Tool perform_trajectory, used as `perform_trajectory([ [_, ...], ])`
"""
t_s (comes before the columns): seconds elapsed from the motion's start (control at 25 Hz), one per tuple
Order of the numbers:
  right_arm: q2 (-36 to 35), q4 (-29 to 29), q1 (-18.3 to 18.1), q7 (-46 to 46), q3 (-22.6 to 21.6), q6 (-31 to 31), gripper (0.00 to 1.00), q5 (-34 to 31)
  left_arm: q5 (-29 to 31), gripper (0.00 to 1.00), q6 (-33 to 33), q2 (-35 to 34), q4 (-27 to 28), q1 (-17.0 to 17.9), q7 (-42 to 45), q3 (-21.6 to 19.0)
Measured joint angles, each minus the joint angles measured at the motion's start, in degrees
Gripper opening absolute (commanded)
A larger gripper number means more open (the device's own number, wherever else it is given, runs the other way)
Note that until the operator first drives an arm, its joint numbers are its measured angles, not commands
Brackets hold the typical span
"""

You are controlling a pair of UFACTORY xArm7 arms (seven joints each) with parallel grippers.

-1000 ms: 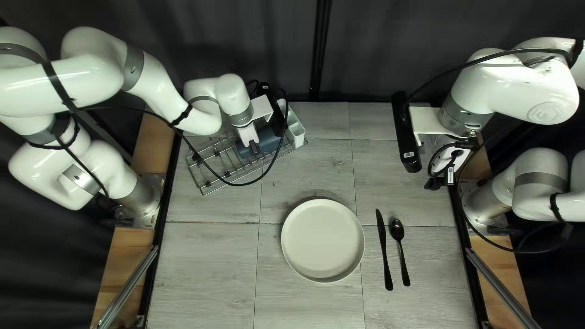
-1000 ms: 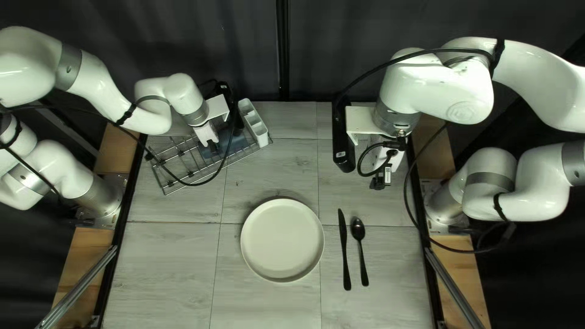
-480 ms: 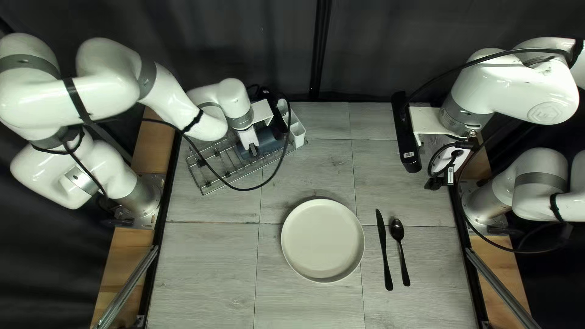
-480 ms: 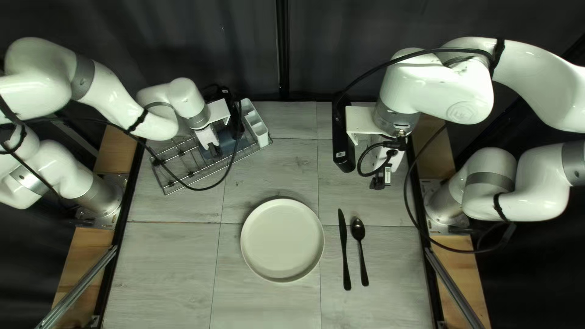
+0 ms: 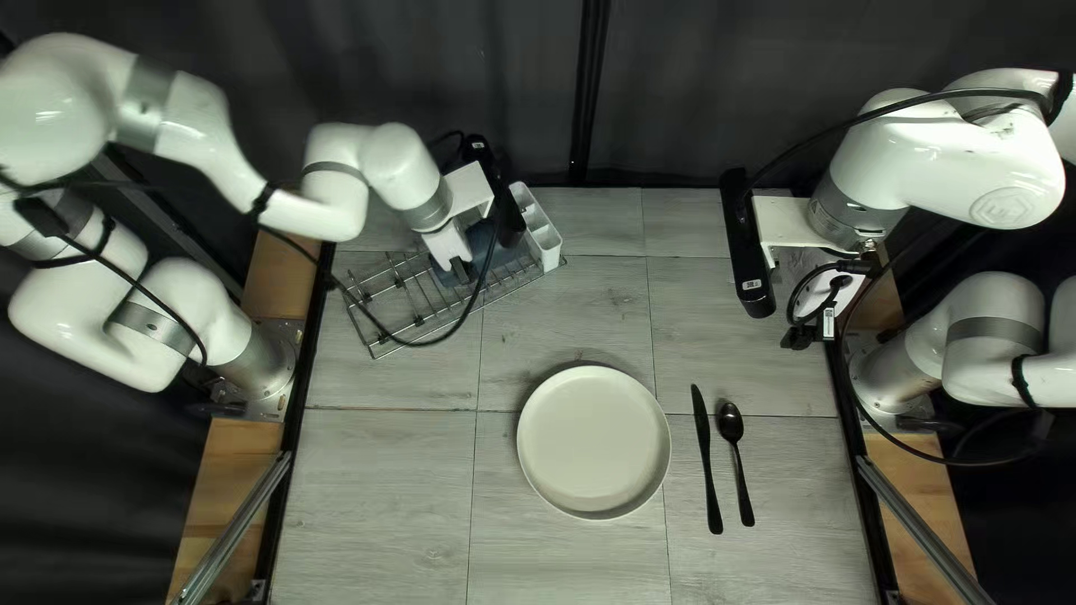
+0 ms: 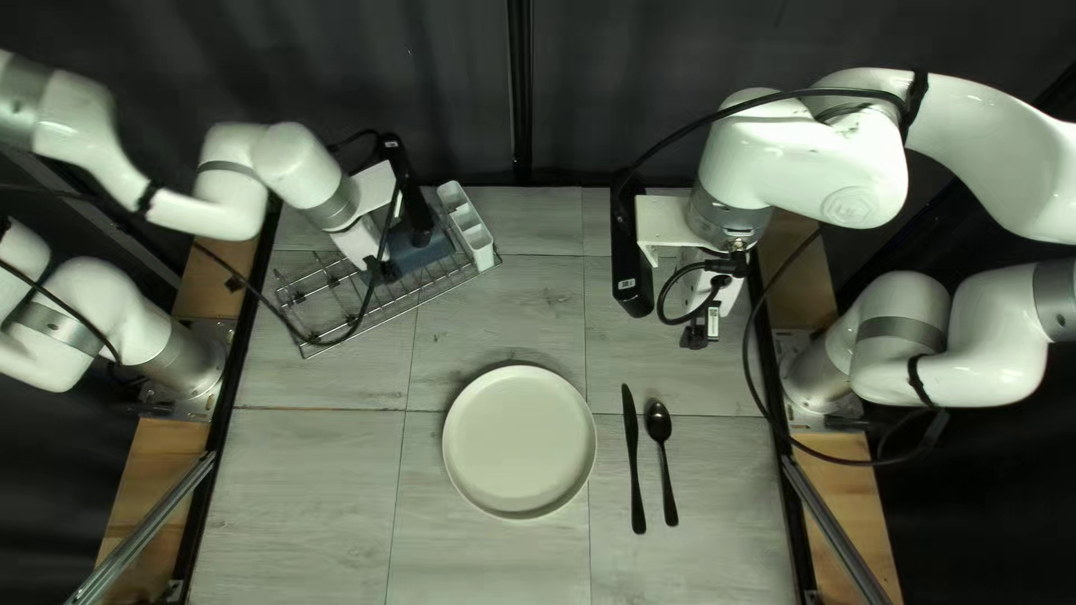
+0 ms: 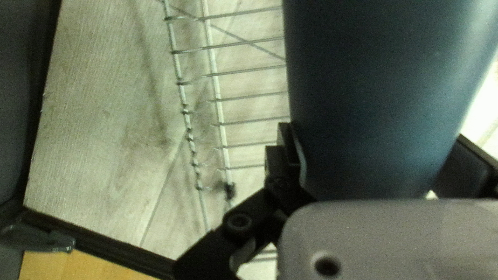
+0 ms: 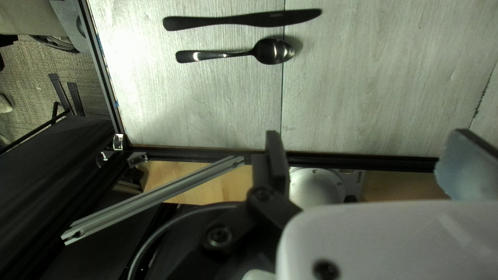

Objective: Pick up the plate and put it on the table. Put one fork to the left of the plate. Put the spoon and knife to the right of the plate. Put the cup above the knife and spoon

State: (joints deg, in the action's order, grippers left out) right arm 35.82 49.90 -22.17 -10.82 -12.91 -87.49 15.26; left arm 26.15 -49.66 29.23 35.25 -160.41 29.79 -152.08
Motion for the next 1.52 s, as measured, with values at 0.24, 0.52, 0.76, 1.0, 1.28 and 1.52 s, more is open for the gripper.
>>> perform_trajectory([
  [0.24, 0.0, 0.0, 0.0, 0.0, 0.0, 0.0, 1.00, 0.0, -0.4, 0.00, -0.2, 0.2, 0.4, 0.6, 0.0, -0.6],
  [0.52, 0.0, 0.0, 0.0, 0.0, 0.0, 0.0, 1.00, 0.0, -6.3, 0.00, 0.0, -6.9, 5.0, 6.9, 3.4, -3.8],
  [0.76, 0.0, 0.0, 0.0, 0.0, 0.0, 0.0, 1.00, 0.0, -11.3, 0.00, 3.7, -14.1, 8.4, 11.5, 4.9, -5.7],
  [1.0, 0.0, 0.0, 0.0, 0.0, 0.0, 0.0, 1.00, 0.0, -13.6, 0.00, 10.4, -18.1, 8.3, 13.4, 4.4, -6.3],
  [1.28, 0.0, 0.0, 0.0, 0.0, 0.0, 0.0, 1.00, 0.0, -17.4, 0.00, 12.8, -17.3, 6.7, 14.5, -1.7, -4.7],
  [1.52, 0.0, 0.0, 0.0, 0.0, 0.0, 0.0, 1.00, 0.0, -17.7, 0.00, 12.1, -16.7, 6.4, 14.8, -4.9, -4.2],
])
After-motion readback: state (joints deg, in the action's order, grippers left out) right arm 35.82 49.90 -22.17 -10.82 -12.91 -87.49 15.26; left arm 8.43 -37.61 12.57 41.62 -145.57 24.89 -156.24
